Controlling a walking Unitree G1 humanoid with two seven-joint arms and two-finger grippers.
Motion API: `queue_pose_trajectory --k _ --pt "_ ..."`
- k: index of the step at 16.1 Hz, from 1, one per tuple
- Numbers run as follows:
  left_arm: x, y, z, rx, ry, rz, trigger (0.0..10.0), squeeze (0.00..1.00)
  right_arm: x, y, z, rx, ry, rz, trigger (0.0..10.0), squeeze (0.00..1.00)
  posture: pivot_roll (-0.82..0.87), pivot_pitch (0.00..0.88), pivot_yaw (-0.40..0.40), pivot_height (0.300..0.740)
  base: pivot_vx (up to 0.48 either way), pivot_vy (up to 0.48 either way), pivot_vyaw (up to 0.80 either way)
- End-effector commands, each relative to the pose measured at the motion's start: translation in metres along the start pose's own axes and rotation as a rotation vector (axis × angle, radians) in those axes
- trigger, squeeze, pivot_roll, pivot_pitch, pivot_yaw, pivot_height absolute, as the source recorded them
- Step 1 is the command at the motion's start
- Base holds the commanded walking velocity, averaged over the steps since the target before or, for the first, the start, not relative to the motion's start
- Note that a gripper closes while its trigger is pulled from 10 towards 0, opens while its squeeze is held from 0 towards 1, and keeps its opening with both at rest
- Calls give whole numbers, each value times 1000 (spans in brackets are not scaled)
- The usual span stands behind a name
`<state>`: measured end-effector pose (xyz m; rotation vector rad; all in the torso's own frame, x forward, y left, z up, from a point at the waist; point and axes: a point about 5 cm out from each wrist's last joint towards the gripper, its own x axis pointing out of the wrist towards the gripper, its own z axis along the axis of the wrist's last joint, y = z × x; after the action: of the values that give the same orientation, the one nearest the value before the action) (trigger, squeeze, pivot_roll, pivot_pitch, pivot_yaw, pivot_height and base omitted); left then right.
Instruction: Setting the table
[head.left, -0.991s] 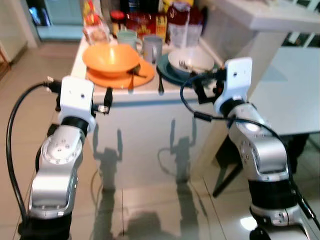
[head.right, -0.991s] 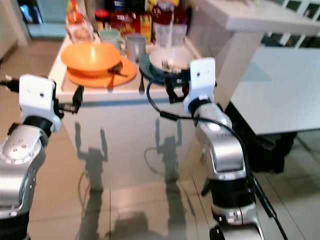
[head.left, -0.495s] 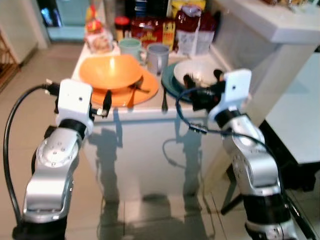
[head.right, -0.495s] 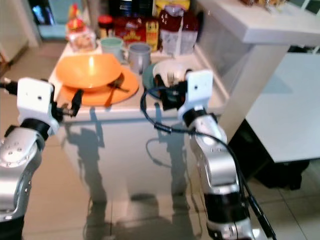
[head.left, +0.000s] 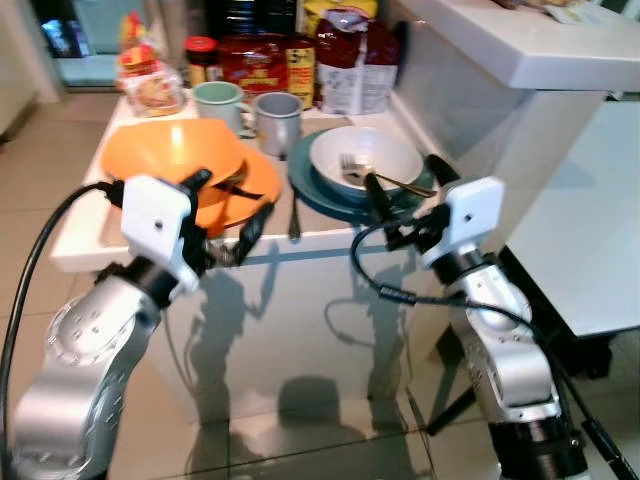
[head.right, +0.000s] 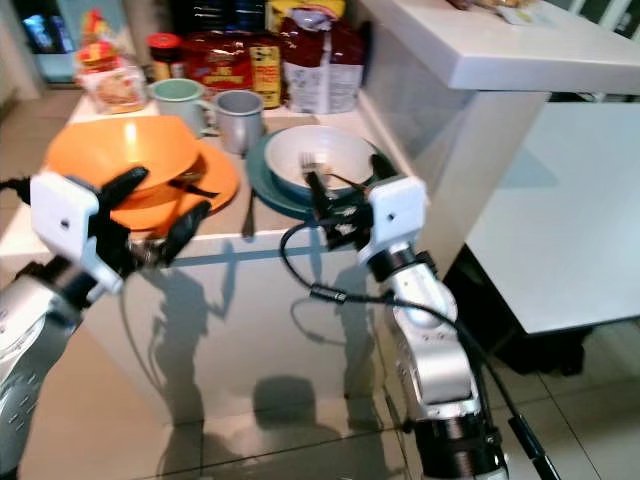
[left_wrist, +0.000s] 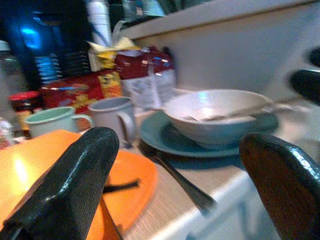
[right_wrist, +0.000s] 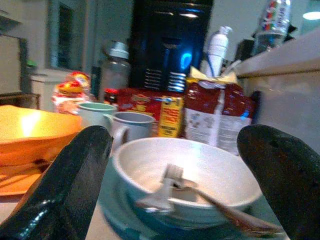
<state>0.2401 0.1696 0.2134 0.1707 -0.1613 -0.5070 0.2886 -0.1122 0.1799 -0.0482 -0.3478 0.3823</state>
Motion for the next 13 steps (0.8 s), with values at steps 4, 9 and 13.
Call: queue_pose_trajectory --k 4,9,13 --pt "-1 -11 3 -30 0 -99 10000 0 0 7 -5 -16 -14 65 10000 0 109 24 -43 740 0 0 0" --pt "-4 -16 0 -42 26 -149 10000 0 -3 16 -29 -51 46 110 10000 0 115 28 -38 740 0 0 0" --pt "-5 -18 0 -47 30 -167 10000 0 3 17 -31 -68 13 107 10000 0 119 29 -37 740 0 0 0"
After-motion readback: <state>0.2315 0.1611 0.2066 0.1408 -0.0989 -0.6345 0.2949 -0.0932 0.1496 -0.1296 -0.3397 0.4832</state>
